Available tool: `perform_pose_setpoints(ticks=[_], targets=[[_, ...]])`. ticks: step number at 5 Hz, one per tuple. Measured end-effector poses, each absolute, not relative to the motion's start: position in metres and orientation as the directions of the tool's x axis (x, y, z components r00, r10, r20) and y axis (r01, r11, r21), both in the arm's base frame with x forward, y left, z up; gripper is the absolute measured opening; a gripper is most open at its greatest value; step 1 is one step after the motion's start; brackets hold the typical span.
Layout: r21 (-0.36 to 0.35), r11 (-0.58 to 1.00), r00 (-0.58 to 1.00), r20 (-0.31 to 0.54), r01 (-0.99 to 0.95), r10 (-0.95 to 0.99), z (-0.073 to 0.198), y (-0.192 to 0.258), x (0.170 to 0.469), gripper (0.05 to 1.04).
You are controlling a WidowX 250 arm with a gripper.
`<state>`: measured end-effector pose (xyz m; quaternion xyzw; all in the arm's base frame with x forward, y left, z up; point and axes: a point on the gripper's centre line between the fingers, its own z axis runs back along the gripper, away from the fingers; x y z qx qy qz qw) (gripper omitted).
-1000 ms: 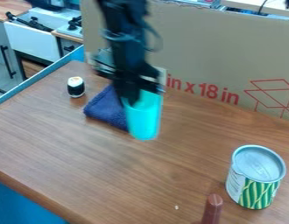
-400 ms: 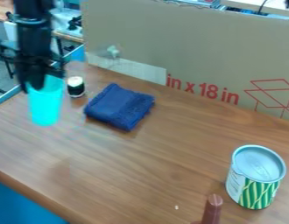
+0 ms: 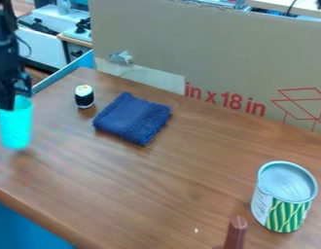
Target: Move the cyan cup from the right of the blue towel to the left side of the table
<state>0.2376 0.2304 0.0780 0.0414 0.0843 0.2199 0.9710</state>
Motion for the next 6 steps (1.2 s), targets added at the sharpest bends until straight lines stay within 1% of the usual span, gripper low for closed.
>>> perform_pose_setpoints(ticks=[1, 2, 3, 4, 5, 6], targets=[[0.108, 0.909, 0.892, -0.173, -0.403, 0.417, 0.069, 0.232, 0.235, 0.090], [0.107, 0.910, 0.894, -0.172, -0.399, 0.413, 0.069, 0.233, 0.235, 0.090], [0.107, 0.910, 0.895, -0.167, -0.401, 0.414, 0.066, 0.231, 0.234, 0.122], [0.039, 0.908, 0.892, -0.176, -0.417, 0.417, 0.063, 0.218, 0.232, 0.320], [0.021, 0.892, 0.889, -0.079, -0.451, 0.452, 0.095, 0.220, 0.225, 0.609], [0.027, 0.887, 0.888, -0.011, -0.460, 0.460, 0.119, 0.215, 0.222, 0.907]])
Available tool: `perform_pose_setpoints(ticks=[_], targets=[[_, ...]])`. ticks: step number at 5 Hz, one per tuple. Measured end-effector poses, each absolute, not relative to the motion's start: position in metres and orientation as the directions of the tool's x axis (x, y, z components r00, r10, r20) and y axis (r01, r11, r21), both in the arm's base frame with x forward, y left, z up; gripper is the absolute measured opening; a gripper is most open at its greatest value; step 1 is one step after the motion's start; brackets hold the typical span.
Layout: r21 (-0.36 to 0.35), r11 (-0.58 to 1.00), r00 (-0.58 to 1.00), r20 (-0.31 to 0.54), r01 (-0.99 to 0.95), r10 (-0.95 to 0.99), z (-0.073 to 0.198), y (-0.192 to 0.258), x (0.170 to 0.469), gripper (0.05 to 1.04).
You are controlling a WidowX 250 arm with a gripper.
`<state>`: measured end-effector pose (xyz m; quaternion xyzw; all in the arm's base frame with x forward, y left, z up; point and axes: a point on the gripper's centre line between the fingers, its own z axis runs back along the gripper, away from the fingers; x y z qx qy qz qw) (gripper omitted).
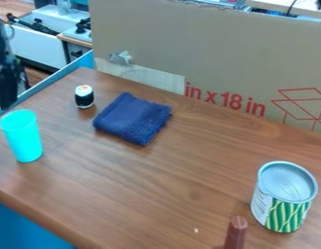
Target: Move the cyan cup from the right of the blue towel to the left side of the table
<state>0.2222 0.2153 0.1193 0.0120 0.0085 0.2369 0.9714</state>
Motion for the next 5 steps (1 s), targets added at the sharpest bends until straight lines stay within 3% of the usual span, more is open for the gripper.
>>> perform_pose_setpoints(ticks=[1, 2, 3, 4, 5], targets=[[0.002, 0.916, 0.915, 0.022, -0.402, 0.402, 0.151, 0.198, 0.228, 1.011], [0.025, 0.985, 0.981, 0.098, -0.170, 0.167, 0.184, 0.148, 0.271, 1.006], [0.022, 0.996, 0.996, 0.021, 0.091, -0.091, 0.163, 0.087, 0.268, 1.001], [0.048, 0.962, 0.963, -0.010, 0.268, -0.268, 0.169, 0.037, 0.247, 1.001], [0.062, 0.951, 0.952, -0.003, 0.304, -0.305, 0.178, -0.009, 0.229, 1.001]])
